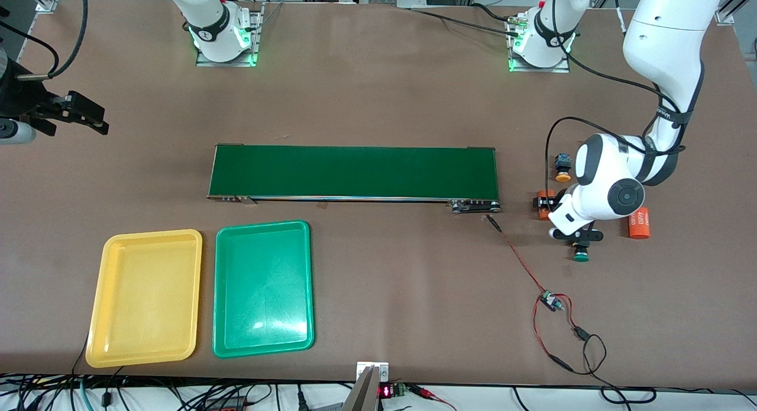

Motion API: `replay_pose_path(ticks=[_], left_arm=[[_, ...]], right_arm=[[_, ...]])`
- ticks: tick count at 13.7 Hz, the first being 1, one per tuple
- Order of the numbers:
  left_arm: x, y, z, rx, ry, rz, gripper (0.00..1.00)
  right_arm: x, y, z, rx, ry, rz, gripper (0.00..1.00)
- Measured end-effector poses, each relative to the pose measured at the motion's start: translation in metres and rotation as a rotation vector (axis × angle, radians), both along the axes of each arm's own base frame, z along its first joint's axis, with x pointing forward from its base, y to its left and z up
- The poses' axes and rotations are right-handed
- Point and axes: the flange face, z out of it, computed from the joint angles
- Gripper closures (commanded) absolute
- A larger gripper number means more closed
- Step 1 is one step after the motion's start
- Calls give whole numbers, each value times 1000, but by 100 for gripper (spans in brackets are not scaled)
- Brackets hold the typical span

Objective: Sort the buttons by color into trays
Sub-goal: 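Close the left gripper on the orange capacitor and lift it, then carry the capacitor to the belt end and open the left gripper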

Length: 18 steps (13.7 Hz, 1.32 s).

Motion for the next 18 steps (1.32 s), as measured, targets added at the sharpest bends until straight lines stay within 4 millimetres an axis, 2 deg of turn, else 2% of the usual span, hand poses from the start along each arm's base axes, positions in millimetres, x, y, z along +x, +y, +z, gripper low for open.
replay_pose_path(ticks=[2, 4, 5, 7, 9, 10, 12, 14, 18], left_arm=[[5, -1, 5, -2, -14, -2, 73], [16, -3, 21, -9, -34, -22, 73], [21, -8, 36, -19, -25, -63, 73], [26, -25, 79, -47, 29, -177, 75], [21, -57, 119, -96, 100, -341, 82], [17, -78, 131, -122, 121, -420, 88], [1, -122, 135, -174, 168, -571, 81], [-15, -163, 130, -224, 187, -723, 82], [-23, -206, 108, -313, 119, -1026, 84]], right_arm=[[0, 0, 0, 0, 0, 1, 0], [0, 0, 0, 0, 0, 1, 0], [0, 0, 0, 0, 0, 1, 0], [0, 0, 0, 0, 0, 1, 0], [0, 0, 0, 0, 0, 1, 0], [0, 0, 0, 0, 0, 1, 0], [0, 0, 0, 0, 0, 1, 0], [0, 0, 0, 0, 0, 1, 0], [0, -4, 0, 0, -1, -5, 0]])
